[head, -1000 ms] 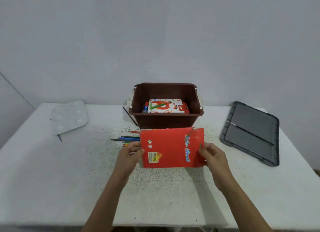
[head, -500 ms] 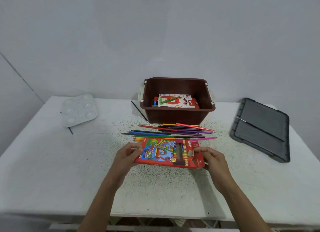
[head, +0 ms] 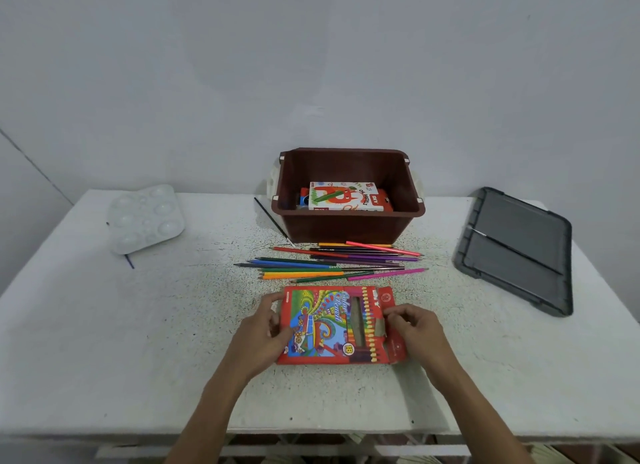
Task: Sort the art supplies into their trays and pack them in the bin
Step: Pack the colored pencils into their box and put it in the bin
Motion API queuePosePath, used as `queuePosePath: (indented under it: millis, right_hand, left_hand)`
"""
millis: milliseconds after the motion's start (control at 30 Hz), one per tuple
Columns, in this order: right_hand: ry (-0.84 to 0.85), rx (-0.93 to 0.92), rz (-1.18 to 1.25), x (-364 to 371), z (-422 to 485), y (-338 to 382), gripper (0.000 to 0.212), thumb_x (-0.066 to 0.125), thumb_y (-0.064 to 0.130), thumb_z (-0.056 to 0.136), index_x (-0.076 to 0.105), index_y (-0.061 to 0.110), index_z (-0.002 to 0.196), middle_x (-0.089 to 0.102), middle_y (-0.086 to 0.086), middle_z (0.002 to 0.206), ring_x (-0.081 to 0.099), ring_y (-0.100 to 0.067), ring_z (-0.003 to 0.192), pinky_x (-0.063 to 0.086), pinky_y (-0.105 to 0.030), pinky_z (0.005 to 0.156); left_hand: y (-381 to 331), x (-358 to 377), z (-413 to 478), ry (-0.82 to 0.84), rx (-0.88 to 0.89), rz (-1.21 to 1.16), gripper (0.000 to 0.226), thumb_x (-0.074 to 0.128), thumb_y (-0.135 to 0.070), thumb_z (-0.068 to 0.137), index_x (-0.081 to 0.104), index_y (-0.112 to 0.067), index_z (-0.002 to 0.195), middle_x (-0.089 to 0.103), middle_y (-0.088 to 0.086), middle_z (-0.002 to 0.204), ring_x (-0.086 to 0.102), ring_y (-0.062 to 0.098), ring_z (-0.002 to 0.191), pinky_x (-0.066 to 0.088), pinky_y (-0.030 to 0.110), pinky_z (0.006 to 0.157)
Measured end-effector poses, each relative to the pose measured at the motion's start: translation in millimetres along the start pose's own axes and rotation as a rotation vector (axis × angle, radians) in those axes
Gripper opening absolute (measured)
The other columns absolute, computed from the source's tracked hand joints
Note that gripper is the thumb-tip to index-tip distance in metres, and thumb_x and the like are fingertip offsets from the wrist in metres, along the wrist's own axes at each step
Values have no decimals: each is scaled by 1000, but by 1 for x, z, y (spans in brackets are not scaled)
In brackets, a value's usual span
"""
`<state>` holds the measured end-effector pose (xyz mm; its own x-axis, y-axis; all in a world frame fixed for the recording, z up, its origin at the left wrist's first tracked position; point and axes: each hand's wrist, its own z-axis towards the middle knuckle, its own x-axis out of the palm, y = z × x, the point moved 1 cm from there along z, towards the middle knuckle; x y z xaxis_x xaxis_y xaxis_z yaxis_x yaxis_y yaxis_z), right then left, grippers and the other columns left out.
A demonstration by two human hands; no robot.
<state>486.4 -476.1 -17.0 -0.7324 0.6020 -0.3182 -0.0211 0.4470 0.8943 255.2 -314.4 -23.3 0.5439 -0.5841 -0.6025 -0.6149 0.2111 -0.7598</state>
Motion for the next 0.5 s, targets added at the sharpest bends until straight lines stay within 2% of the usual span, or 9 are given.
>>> queuePosePath:
  millis: [67, 133, 267, 333, 400, 500]
  right_hand:
    - [41, 17, -72, 0, 1, -5, 21, 60, 15, 97, 75, 22, 84, 75, 6, 88, 71, -16, 86, 58, -43, 83]
    - [52, 12, -109, 0, 1, -6, 21, 58, 15, 97, 74, 23, 86, 74, 7, 88, 70, -14, 87, 57, -37, 82]
    - [63, -49, -203, 0, 0, -1, 24, 57, 15, 98, 72, 28, 84, 71, 15, 87, 66, -5, 83, 47, -21, 70]
    - [72, -71, -256, 1, 1, 1, 24, 57, 16, 97, 72, 30, 85, 70, 17, 86, 65, 0, 80, 45, -20, 69]
    - [69, -88, -292, 2, 3, 3, 24, 57, 16, 97, 73, 30, 86, 71, 18, 85, 65, 3, 77, 45, -16, 67]
    - [68, -104, -313, 3, 7, 4, 24, 58, 15, 96, 74, 29, 87, 72, 16, 81, 65, 7, 71, 41, -5, 57]
  left_hand:
    - [5, 5, -1, -52, 47, 193, 51, 63, -39, 92, 39, -33, 136, 59, -17, 90, 65, 1, 80, 52, 18, 61]
    - [14, 13, 0, -137, 110, 319, 53, 59, -50, 88, 44, -30, 135, 56, -13, 100, 59, 5, 90, 51, 22, 69]
    - [25, 26, 3, -269, 342, 352, 55, 48, -60, 84, 57, -23, 124, 50, -5, 120, 46, 9, 110, 48, 33, 90]
    - [26, 31, 3, -232, 451, 375, 58, 49, -68, 86, 54, -29, 129, 42, -7, 139, 34, 9, 129, 34, 36, 105]
    - [26, 35, 3, -117, 511, 416, 73, 49, -80, 82, 45, -34, 139, 28, -10, 155, 16, 10, 145, 18, 38, 114]
    - [24, 35, 6, 3, 524, 501, 93, 48, -89, 74, 30, -38, 149, 4, -13, 163, -11, 10, 150, 2, 38, 118]
